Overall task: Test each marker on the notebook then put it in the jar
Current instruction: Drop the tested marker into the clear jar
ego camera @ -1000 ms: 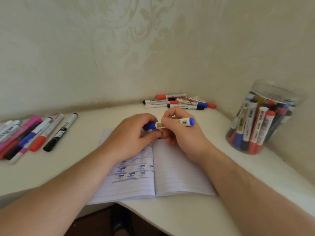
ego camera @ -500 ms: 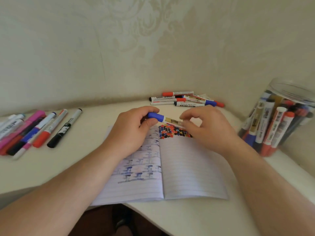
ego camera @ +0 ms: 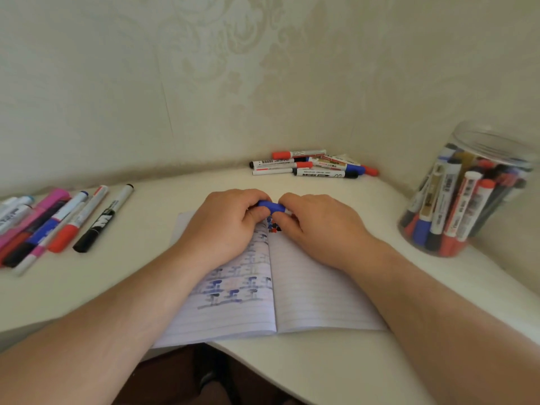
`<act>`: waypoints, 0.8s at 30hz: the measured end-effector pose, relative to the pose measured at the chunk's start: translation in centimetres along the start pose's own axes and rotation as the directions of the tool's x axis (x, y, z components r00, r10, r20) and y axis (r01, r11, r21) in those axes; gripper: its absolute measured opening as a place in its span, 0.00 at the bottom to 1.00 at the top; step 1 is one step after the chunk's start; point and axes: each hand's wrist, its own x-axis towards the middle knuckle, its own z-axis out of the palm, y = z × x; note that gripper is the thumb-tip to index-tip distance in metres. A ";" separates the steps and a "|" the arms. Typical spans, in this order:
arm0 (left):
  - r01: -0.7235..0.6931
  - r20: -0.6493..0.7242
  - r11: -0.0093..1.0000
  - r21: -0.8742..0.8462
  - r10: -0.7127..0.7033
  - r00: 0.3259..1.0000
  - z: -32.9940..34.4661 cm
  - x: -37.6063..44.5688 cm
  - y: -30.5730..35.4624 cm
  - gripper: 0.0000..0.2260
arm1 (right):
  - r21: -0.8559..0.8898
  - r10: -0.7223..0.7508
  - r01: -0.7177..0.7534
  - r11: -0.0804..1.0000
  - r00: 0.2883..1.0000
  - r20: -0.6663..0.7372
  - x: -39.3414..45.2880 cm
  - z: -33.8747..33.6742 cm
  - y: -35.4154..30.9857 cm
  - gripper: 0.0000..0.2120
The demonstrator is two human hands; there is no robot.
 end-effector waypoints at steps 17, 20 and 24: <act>-0.054 0.056 0.999 -0.006 0.054 0.997 -0.1 0.0 -0.1 0.10 | 0.015 -0.015 0.015 1.000 0.999 -0.028 -0.2 0.8 1.0 0.17; -0.058 0.057 0.998 -0.001 0.057 0.997 -0.1 0.1 -0.2 0.10 | -0.006 -0.012 0.011 1.000 1.000 -0.023 -0.2 0.8 0.9 0.18; -0.045 0.062 0.999 -0.010 0.046 0.997 -0.2 0.0 -0.1 0.10 | -0.033 0.013 -0.013 0.999 1.000 -0.002 -0.2 0.4 0.7 0.20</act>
